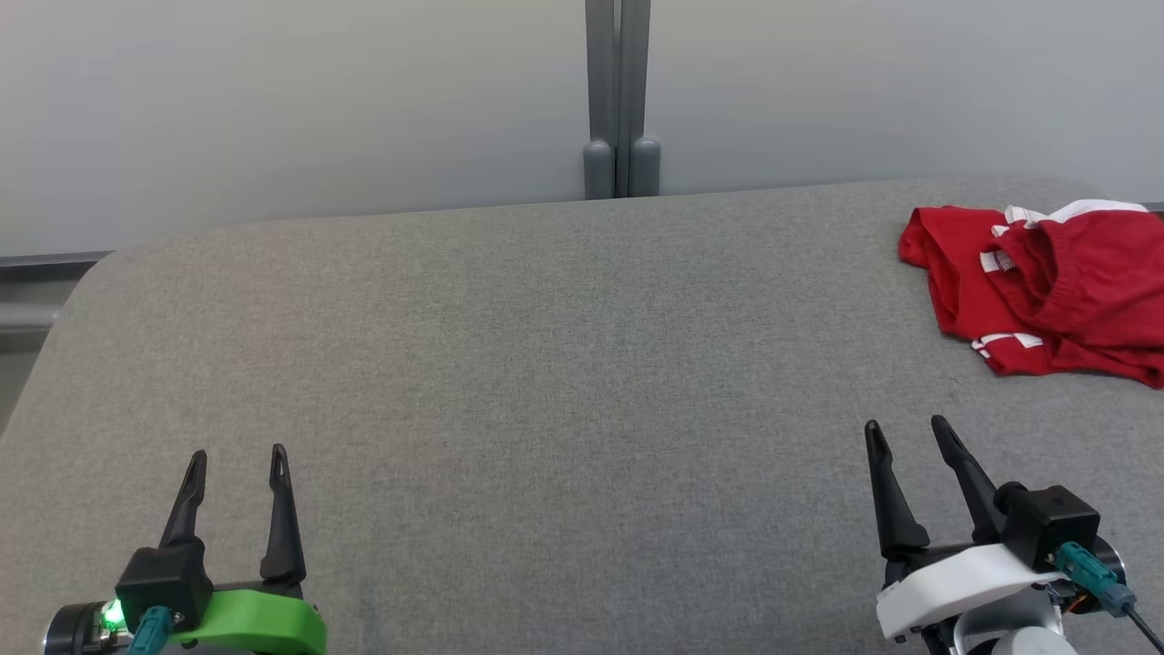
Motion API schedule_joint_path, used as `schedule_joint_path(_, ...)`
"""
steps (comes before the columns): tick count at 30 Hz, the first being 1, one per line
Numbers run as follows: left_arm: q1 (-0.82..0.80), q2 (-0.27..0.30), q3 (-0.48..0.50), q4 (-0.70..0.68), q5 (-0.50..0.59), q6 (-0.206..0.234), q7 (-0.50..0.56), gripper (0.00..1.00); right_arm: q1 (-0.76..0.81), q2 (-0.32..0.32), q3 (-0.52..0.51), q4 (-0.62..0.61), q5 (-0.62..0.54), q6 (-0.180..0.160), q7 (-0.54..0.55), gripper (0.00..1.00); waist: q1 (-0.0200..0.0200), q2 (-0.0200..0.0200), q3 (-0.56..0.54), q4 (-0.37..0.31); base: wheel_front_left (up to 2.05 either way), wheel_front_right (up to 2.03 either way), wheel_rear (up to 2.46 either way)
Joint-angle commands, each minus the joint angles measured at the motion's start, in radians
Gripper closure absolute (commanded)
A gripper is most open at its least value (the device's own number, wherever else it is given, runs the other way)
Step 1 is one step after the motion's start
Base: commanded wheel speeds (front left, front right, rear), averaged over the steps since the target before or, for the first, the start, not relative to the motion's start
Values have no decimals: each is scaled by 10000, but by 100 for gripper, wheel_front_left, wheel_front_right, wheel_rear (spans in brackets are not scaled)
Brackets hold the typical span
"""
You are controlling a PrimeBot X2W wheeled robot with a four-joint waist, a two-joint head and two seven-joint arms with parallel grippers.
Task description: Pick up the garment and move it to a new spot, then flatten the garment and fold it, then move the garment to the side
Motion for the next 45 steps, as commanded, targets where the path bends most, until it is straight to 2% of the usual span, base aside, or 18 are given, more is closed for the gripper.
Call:
schedule_joint_path(1,-152,-23,7,9,-26,-35,-26,0,80,-5,-3,-23,-8,-12,14,0,1,-1,13,1,0,0,0)
schedule_joint_path(20,-177,-62,92,138,26,-16,-26,0,121,-44,-5,65,-69,-12,90,0,1,-1,-44,16,0,0,0)
schedule_joint_path(21,-52,-49,56,117,-4,-55,2,100,5,-11,-5,47,-11,0,78,100,1,-1,-44,15,0,0,0)
schedule_joint_path(26,204,-167,49,576,-77,-60,96,100,154,49,14,443,67,0,107,100,1,-1,-45,16,0,0,0)
schedule_joint_path(45,-162,-256,261,558,-3655,-286,988,100,-259,92,-363,622,3467,-2,865,100,1,-1,25,5,0,0,0)
